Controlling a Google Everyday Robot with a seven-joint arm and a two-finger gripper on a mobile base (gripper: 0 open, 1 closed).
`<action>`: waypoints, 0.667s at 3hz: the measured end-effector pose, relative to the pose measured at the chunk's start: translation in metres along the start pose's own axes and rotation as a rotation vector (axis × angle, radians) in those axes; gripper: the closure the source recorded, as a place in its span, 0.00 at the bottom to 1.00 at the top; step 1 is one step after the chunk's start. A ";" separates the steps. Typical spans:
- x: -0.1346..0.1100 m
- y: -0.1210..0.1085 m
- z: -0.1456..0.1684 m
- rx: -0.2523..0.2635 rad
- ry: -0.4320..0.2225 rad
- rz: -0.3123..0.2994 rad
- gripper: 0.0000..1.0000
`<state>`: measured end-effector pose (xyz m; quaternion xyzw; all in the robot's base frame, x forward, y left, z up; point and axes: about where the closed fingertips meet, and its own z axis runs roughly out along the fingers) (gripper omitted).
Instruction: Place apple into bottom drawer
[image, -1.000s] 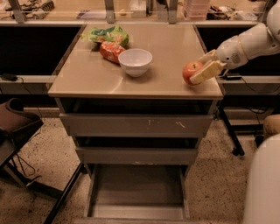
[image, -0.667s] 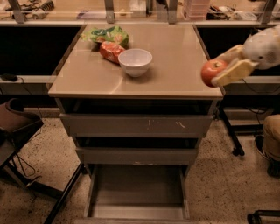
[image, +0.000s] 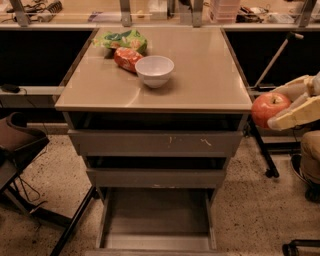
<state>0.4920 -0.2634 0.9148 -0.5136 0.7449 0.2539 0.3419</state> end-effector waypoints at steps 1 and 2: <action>-0.006 -0.005 0.002 0.003 -0.004 -0.012 1.00; 0.002 -0.002 0.028 0.014 -0.017 -0.033 1.00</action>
Offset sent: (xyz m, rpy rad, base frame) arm 0.0093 0.0700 -0.1054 0.0217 -0.1400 0.0236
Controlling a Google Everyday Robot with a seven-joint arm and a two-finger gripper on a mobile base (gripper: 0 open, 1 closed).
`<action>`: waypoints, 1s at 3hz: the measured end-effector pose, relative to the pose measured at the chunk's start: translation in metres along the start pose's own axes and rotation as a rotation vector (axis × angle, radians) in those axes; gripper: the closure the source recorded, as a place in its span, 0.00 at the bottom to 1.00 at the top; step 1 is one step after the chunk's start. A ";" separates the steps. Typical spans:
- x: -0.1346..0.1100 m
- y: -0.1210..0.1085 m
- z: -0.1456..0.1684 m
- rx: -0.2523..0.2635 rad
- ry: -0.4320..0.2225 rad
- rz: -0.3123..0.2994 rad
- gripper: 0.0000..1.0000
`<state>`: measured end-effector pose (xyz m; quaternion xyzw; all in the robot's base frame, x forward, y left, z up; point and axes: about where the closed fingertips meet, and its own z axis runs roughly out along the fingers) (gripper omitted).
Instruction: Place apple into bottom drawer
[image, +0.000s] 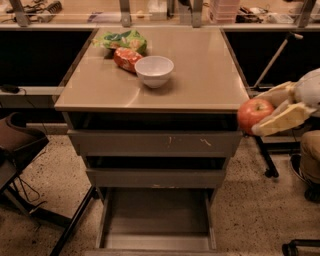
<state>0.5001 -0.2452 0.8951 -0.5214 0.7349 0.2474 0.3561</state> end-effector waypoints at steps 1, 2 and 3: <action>0.030 0.012 0.065 -0.001 -0.061 -0.071 1.00; 0.083 0.027 0.168 -0.061 -0.086 -0.043 1.00; 0.145 0.037 0.262 -0.088 -0.066 0.048 1.00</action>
Offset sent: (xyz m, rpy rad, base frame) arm 0.1028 0.1332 -0.3421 0.1132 -0.1590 -0.2777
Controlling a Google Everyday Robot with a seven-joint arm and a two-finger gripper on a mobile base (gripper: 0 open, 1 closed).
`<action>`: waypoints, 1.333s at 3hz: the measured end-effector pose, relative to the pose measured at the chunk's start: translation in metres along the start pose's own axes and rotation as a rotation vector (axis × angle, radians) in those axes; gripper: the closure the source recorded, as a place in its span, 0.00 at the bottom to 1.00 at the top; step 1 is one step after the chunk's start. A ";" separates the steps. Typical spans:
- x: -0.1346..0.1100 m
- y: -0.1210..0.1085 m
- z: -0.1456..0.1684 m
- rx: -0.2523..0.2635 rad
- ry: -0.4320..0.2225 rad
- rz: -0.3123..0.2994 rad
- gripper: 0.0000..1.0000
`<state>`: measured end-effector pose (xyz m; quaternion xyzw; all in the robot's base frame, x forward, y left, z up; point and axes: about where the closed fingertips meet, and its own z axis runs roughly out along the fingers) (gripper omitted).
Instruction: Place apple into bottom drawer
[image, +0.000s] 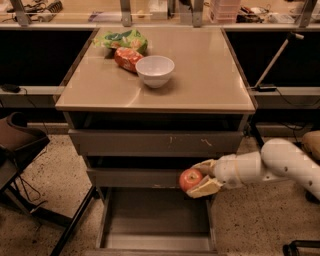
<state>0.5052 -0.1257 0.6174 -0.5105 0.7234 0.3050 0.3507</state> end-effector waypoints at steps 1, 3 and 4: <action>0.004 -0.017 0.007 0.064 -0.016 0.011 1.00; 0.082 0.009 0.041 0.108 0.110 0.021 1.00; 0.171 0.001 0.072 0.186 0.167 0.096 1.00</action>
Offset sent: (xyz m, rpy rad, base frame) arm -0.0165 0.0080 -0.0243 -0.1380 -0.0430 -0.0555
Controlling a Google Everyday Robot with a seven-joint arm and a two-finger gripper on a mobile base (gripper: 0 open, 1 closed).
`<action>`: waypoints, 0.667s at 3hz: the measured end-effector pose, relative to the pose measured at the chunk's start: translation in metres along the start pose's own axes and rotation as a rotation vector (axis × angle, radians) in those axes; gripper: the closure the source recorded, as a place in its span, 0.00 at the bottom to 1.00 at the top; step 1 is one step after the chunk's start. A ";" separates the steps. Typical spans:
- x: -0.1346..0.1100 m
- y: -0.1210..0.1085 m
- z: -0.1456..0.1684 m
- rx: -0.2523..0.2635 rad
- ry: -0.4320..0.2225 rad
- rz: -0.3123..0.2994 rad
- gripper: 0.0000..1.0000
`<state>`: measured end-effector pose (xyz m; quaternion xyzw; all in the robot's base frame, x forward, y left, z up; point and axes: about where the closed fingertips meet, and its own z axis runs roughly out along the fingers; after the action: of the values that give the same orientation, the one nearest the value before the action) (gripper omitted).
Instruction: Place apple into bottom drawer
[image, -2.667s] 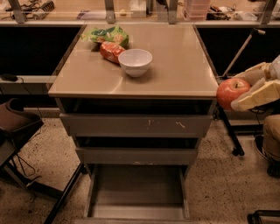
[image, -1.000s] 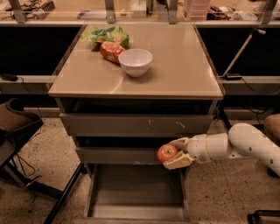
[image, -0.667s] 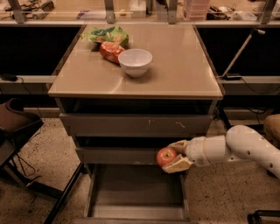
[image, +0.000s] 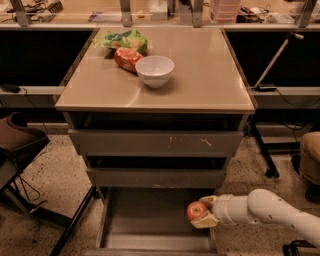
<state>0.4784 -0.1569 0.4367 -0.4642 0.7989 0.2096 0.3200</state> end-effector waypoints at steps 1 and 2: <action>0.063 -0.038 0.039 0.105 0.043 0.084 1.00; 0.108 -0.077 0.065 0.157 0.059 0.169 1.00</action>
Offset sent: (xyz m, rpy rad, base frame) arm 0.0826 -0.1010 -0.1845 -0.0578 0.0899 -0.3366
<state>0.5271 -0.2179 0.3115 -0.3748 0.8582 0.1588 0.3128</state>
